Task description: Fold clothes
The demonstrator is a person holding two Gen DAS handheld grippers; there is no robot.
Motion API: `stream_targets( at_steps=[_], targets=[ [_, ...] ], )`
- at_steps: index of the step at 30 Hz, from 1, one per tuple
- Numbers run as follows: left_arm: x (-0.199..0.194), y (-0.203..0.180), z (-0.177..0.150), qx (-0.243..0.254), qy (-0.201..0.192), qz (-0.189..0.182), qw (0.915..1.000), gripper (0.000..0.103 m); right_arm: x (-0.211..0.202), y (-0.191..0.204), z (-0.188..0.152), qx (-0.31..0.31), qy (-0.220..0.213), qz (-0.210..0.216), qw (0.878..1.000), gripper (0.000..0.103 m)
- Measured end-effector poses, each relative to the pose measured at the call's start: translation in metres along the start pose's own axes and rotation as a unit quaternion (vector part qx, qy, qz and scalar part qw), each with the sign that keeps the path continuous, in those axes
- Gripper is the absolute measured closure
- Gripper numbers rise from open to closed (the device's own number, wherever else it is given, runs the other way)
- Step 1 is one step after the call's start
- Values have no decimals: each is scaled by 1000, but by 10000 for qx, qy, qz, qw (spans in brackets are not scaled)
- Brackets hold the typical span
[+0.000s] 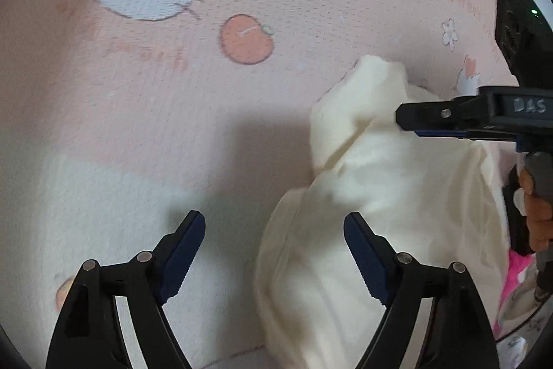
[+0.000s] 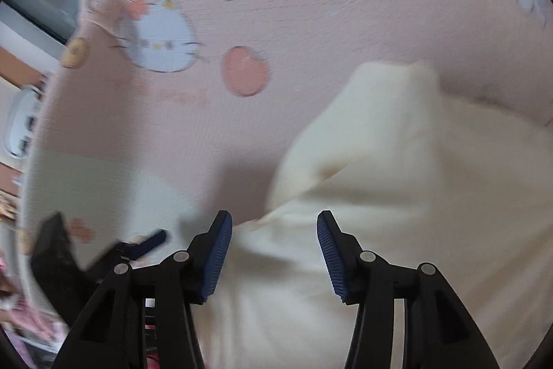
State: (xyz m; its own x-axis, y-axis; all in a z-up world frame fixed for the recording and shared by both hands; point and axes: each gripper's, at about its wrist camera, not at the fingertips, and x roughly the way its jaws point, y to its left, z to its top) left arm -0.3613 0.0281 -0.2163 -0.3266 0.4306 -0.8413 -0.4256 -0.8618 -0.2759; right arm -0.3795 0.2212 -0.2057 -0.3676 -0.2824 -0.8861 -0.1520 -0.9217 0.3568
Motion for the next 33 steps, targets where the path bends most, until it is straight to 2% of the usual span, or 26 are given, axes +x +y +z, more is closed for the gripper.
stream_targets(
  at_steps=[3,6,9,10,11,12,17,25,26,29,32,33],
  targets=[
    [24,5,15,-223,278,-454,9983,21,9,4,14,-95,354,-117,9993,52],
    [35,5,15,-356,387,-586,9969,21,20,9,25,-171,740,-106,9971,52],
    [35,7,9,-493,378,-542,9966,22,36,13,33,-144,1151,-196,9931,52],
    [35,7,7,-503,365,-522,9967,26,41,14,34,-74,1210,-237,9923,52],
    [34,7,5,-500,358,-528,9967,40,46,15,33,-6,1263,-261,9916,52],
    [33,7,2,-497,351,-535,9967,47,51,15,32,59,1302,-249,9912,52],
    [30,7,-8,-482,316,-565,9967,65,74,14,25,285,1365,-158,9901,52],
    [27,5,-21,-449,287,-564,9970,68,93,25,12,-251,749,-646,9948,50],
    [27,4,-21,-443,292,-549,9971,68,94,26,11,-340,707,-701,9944,54],
    [27,1,-22,-424,288,-488,9975,68,95,33,10,-723,722,-1193,9876,81],
    [27,-2,-24,-408,230,-417,9980,69,92,32,11,-820,629,-1220,9871,93],
    [27,-4,-24,-401,197,-398,9982,74,89,27,12,-710,597,-1088,9897,94]
  ],
)
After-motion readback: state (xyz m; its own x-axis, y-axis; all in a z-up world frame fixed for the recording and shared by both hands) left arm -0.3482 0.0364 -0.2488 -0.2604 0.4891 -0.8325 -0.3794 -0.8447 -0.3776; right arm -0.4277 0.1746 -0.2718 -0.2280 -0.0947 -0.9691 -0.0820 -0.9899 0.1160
